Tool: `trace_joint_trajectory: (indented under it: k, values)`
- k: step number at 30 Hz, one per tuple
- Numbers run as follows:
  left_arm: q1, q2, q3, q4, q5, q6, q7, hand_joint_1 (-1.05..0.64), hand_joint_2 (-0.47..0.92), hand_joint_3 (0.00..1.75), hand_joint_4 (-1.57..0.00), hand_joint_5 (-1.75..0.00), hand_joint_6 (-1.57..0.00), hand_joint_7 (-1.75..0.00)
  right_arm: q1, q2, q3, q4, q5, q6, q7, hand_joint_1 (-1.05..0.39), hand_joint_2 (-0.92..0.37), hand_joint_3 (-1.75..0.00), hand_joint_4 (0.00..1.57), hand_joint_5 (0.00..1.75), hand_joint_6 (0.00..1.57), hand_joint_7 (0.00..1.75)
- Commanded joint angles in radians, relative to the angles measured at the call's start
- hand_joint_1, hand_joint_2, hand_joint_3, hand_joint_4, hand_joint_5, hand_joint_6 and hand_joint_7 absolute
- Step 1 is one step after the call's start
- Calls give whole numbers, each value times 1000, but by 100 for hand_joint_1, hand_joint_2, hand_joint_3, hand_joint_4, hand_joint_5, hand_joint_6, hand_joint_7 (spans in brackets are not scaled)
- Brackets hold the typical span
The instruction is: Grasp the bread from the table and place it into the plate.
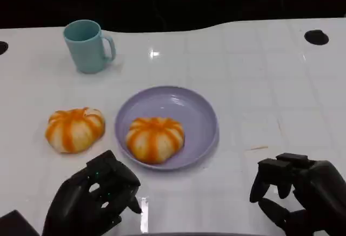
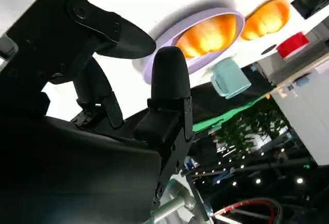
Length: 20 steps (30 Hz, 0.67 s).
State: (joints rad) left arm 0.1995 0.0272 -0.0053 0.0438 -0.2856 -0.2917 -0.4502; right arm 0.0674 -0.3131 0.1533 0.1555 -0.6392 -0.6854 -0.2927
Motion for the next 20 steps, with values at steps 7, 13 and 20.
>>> trace_joint_trajectory:
  k: [7, 13, 20]
  values:
    - [-14, 13, 12, 32, -13, -33, -17, -56, 92, 32, -63, -175, -57, -149, -14, -5, 6, 40, -28, 0, -59, -17, -24, -121, 85, 171, 77, 137]
    - [-15, 17, 16, 36, -13, -35, -20, -54, 92, 32, -64, -175, -58, -149, -17, -2, 12, 42, -35, 4, -66, -17, -23, -121, 87, 166, 79, 133]
    - [-15, 16, 15, 36, -10, -36, -20, -56, 92, 31, -64, -175, -58, -149, -18, 1, 16, 40, -25, 10, -62, -17, -22, -120, 88, 165, 80, 130]
